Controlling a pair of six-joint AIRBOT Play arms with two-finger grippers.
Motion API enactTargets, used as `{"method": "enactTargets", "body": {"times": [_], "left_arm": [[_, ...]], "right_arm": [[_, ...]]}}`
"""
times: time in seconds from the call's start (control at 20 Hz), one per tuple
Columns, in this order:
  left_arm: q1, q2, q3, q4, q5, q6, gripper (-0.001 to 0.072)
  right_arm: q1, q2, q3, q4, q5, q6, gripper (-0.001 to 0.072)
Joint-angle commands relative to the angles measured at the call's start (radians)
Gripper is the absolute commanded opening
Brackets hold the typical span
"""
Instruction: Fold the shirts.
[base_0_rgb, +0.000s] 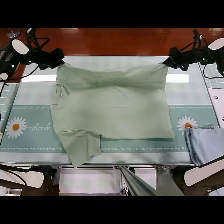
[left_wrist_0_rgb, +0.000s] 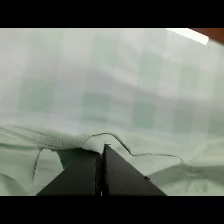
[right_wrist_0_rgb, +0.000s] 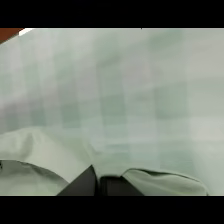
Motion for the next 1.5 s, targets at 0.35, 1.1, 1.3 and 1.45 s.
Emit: {"method": "enactTargets", "body": {"times": [0.35,1.1,1.3,1.45], "left_arm": [[0.049,-0.002,-0.143,-0.023,-0.527,0.269,0.0020],[0.302,0.306,-0.513,0.054,-0.568,0.230,0.0704],[0.459,0.501,-0.885,-0.086,-0.392,0.231,0.0704],[0.479,0.595,-1.040,-0.180,-0.318,0.242,0.0703]], "right_arm": [[-0.037,0.001,-0.116,-0.204,0.398,-0.090,0.0034],[-0.194,0.427,-0.494,-0.268,0.237,-0.063,0.0626],[-0.200,0.692,-0.944,-0.028,0.035,-0.157,0.0626],[-0.200,0.770,-1.093,0.092,0.020,-0.219,0.0626]]}}
